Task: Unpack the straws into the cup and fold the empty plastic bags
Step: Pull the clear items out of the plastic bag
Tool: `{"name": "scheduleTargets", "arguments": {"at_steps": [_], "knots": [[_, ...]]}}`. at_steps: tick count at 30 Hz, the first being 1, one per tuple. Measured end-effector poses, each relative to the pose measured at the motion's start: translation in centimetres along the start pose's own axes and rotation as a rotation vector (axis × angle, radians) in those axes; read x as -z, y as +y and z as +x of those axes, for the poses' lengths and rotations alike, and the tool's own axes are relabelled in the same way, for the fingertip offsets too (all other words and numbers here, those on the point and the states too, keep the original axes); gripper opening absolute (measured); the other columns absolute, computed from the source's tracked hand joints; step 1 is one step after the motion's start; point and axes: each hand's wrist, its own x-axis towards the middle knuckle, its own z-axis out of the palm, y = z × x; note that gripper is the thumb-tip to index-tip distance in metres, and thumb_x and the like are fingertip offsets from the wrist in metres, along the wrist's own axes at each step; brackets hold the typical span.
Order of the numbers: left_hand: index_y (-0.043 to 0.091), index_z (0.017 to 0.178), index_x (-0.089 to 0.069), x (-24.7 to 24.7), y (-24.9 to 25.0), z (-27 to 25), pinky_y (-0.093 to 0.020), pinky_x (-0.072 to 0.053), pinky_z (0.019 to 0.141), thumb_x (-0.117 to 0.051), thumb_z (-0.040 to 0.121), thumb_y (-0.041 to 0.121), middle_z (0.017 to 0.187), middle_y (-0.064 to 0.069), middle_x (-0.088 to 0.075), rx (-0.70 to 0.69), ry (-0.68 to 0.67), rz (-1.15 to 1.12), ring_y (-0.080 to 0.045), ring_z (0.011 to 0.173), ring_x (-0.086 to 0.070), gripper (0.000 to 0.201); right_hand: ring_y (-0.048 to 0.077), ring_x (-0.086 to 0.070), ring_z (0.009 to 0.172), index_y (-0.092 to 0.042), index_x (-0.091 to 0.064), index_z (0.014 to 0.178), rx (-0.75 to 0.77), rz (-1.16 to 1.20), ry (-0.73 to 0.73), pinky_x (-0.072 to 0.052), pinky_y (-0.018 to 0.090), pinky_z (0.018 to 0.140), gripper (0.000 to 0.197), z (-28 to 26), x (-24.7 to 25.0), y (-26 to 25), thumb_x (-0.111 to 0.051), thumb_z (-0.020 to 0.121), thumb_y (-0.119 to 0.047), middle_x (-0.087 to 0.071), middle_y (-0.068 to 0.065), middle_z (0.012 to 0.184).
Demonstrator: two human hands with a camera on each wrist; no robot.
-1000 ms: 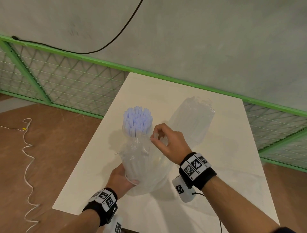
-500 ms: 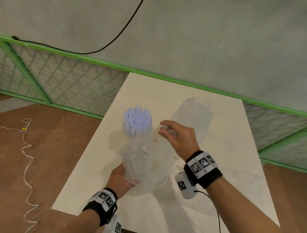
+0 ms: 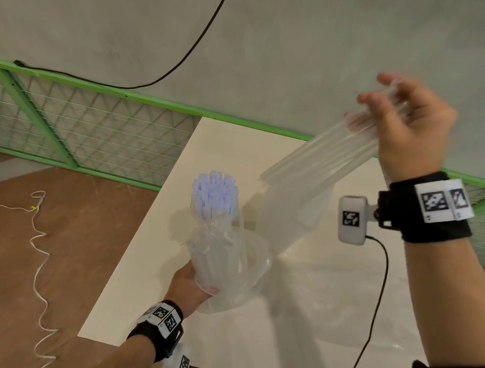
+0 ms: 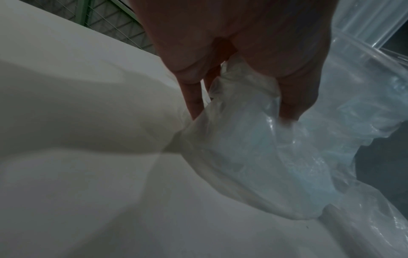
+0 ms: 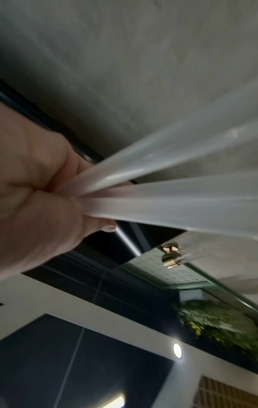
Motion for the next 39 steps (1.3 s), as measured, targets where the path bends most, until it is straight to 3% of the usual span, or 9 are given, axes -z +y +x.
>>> {"name": "scheduleTargets", "arguments": {"at_steps": [4,9,15,20,23,27,31,36,39], "knots": [[0.035,0.094,-0.064,-0.1,0.0,0.0,-0.028,-0.056,0.079,-0.08,0.036,0.036,0.087,0.022,-0.072,0.003,0.009,-0.012,-0.01,0.087,-0.069,0.06,0.04,-0.069,0.088,-0.034,-0.073,0.102,-0.011,-0.011,0.098,-0.055,0.056,0.076,0.015,1.8,1.7,2.1,-0.072,0.088,-0.038,-0.073,0.014,0.103],[0.036,0.094,-0.065,0.0,0.3,0.0,-0.034,-0.058,0.082,-0.081,0.036,0.034,0.085,0.014,-0.074,0.007,0.014,-0.021,-0.013,0.087,-0.07,0.06,0.013,-0.07,0.08,-0.01,-0.066,0.116,-0.101,-0.053,-0.002,-0.058,0.033,0.077,0.031,1.2,1.8,4.4,-0.069,0.091,-0.027,-0.073,-0.017,0.083],[0.035,0.095,-0.066,0.0,0.4,0.0,-0.036,-0.057,0.083,-0.082,0.038,0.033,0.087,0.009,-0.075,0.003,0.013,-0.035,-0.016,0.09,-0.07,0.059,0.021,-0.072,0.077,-0.018,-0.064,0.118,-0.122,-0.1,-0.322,-0.06,0.041,0.079,0.024,0.1,-0.7,7.1,-0.066,0.094,-0.018,-0.068,-0.004,0.09],[0.04,0.095,-0.063,0.2,0.4,-0.2,-0.031,-0.056,0.08,-0.081,0.038,0.035,0.085,0.01,-0.074,-0.011,0.012,0.007,-0.01,0.088,-0.069,0.06,0.013,-0.064,0.102,-0.018,-0.068,0.116,0.0,-0.375,-0.51,-0.041,0.016,0.097,0.023,-2.5,-3.3,8.4,-0.064,0.094,-0.024,-0.071,-0.002,0.112],[0.041,0.096,-0.062,0.2,0.2,-0.1,-0.029,-0.055,0.079,-0.082,0.04,0.035,0.085,0.015,-0.074,-0.013,0.011,0.021,-0.008,0.088,-0.068,0.06,0.023,-0.053,0.128,-0.02,-0.063,0.128,0.068,-0.529,-0.742,-0.037,0.034,0.108,0.034,-5.0,-4.5,9.7,-0.054,0.099,-0.033,-0.061,0.0,0.135],[0.04,0.094,-0.06,0.1,0.5,-0.2,-0.02,-0.051,0.074,-0.083,0.047,0.026,0.085,0.03,-0.07,-0.021,0.007,0.047,-0.002,0.086,-0.066,0.054,0.018,-0.016,0.15,-0.032,-0.035,0.149,0.062,-0.722,-1.078,-0.016,0.04,0.117,0.062,-7.7,-5.1,10.6,-0.015,0.097,-0.058,-0.029,-0.012,0.158],[0.039,0.091,-0.06,0.0,0.6,-0.2,-0.014,-0.049,0.068,-0.085,0.058,0.014,0.081,0.031,-0.069,-0.016,0.007,0.07,-0.004,0.084,-0.066,0.049,0.012,0.001,0.151,-0.038,-0.018,0.153,0.066,-0.808,-1.115,-0.005,0.046,0.118,0.072,-7.8,-4.8,10.3,-0.007,0.09,-0.07,-0.015,-0.02,0.16],[0.039,0.094,-0.062,0.2,0.4,-0.1,-0.028,-0.056,0.078,-0.082,0.043,0.03,0.084,0.01,-0.074,0.01,0.014,0.056,-0.009,0.086,-0.068,0.055,0.014,0.003,0.151,-0.046,-0.009,0.152,0.099,-0.949,-1.146,-0.004,0.054,0.114,0.059,-7.5,-5.3,10.4,-0.01,0.095,-0.065,-0.011,-0.023,0.161],[0.038,0.094,-0.062,0.1,0.4,0.0,-0.03,-0.057,0.079,-0.082,0.044,0.027,0.085,0.007,-0.073,0.005,0.012,0.063,-0.01,0.086,-0.069,0.055,0.018,0.003,0.151,-0.044,-0.021,0.15,0.147,-0.914,-1.025,-0.008,0.055,0.112,0.057,-7.2,-5.4,8.7,-0.012,0.097,-0.063,-0.011,-0.02,0.161]]}}
